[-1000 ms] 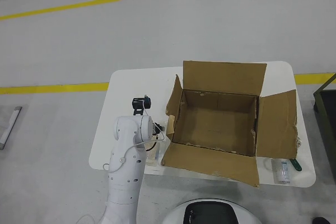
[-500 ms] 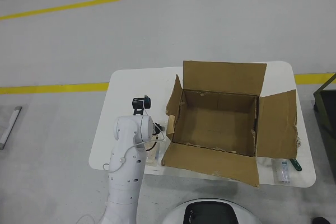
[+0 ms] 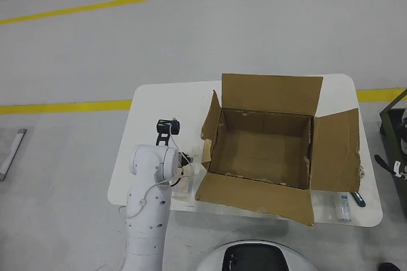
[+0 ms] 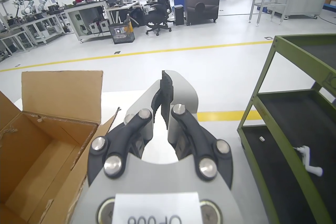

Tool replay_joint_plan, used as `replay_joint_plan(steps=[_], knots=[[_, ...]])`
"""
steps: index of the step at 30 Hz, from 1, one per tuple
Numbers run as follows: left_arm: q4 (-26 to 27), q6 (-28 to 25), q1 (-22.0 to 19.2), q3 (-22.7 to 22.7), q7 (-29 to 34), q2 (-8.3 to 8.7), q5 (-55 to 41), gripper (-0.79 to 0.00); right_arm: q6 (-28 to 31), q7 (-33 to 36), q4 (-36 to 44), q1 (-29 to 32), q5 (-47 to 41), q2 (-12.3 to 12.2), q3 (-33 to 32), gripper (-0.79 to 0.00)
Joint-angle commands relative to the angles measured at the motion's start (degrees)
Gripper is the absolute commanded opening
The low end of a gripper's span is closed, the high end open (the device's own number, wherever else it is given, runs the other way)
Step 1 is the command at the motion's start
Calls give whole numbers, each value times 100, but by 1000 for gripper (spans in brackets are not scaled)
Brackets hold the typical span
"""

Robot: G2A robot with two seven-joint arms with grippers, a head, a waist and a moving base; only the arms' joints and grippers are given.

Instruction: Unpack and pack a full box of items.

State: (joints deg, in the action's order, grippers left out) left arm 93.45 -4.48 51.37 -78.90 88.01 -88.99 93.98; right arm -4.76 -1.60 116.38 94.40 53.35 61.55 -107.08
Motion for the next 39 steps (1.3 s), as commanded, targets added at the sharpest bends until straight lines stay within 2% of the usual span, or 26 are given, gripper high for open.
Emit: replay_joint_plan(steps=[1,5,6,10,25,34,39], knots=[[101,-365,139,-22,-1,31,159,0,59,-2,-45,3,-2,6,-29,-785],[218,-1154,458,-62,-1,74,136,0,194,17,-165,-39,10,18,-69,-785],[263,-1181,515,-28,-1,84,135,0,232,22,-190,-63,14,20,-70,-785],[209,-1181,597,71,-1,135,30,0,354,37,-260,-133,81,29,-66,-785],[189,-1174,635,63,-91,137,-5,0,583,-179,-429,-263,326,87,5,-785],[89,-1155,619,-353,-285,195,-842,0,650,-214,-442,-245,439,124,16,-785],[-193,-1248,543,-391,-236,233,-1075,0,648,-209,-432,-215,470,145,1,-785]])
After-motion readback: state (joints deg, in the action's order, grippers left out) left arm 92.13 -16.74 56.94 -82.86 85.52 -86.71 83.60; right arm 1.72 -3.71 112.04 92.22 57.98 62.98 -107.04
